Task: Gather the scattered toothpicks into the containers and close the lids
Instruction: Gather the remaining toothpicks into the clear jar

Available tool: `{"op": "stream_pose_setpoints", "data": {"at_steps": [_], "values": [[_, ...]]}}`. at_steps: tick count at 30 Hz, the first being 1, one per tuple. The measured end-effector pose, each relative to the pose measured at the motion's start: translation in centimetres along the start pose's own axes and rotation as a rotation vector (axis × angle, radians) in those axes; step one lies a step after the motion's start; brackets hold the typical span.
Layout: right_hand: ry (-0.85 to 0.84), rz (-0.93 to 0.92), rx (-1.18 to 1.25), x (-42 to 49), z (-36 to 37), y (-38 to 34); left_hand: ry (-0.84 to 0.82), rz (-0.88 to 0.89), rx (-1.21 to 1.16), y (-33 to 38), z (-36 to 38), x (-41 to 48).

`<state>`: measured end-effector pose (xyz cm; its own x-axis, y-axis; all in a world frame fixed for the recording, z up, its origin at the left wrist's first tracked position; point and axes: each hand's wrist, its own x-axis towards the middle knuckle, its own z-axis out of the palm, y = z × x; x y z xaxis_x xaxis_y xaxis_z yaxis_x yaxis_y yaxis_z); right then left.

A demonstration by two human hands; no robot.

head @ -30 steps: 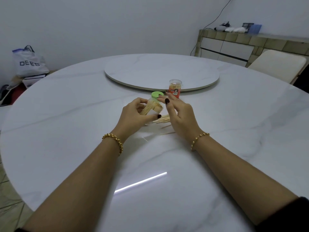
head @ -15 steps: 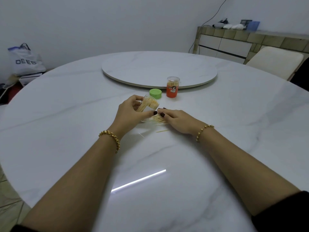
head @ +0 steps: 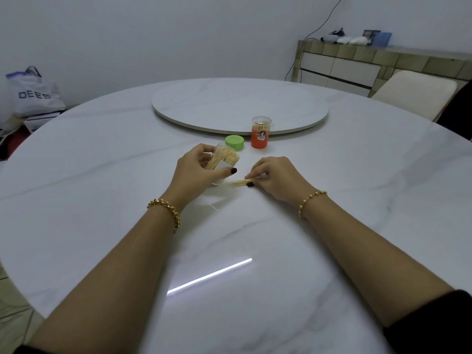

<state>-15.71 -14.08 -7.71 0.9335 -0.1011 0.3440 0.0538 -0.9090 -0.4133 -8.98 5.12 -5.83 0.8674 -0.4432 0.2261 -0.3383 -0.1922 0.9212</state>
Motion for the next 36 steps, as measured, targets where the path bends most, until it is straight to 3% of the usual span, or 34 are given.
{"op": "stream_pose_setpoints", "data": {"at_steps": [5, 11, 16, 20, 27, 32, 36], "values": [[0.111, -0.046, -0.103, -0.1, 0.5, 0.5, -0.01, -0.005, -0.018, 0.0, 0.1, -0.1], [0.244, 0.005, -0.037, -0.2, 0.8, 0.6, -0.025, -0.01, -0.026, 0.0, 0.3, -0.2], [0.363, 0.129, 0.192, 0.0, 0.1, 0.3, -0.035, -0.002, -0.022, 0.3, 0.6, -0.3], [0.435, 0.251, 0.561, 0.1, -1.0, -0.8, -0.069, 0.007, -0.017, 0.4, 1.0, -0.6], [0.479, 0.283, 1.043, 1.0, -2.9, -3.7, -0.103, 0.035, -0.018, 0.7, 1.7, -0.9], [0.486, 0.262, 1.181, 0.7, -2.3, -5.1, -0.114, 0.056, -0.02, 0.9, 1.8, -1.0], [0.441, 0.265, 1.099, 0.4, -0.6, -5.5, -0.1, 0.066, -0.024, 0.7, 1.6, -0.9]]}}
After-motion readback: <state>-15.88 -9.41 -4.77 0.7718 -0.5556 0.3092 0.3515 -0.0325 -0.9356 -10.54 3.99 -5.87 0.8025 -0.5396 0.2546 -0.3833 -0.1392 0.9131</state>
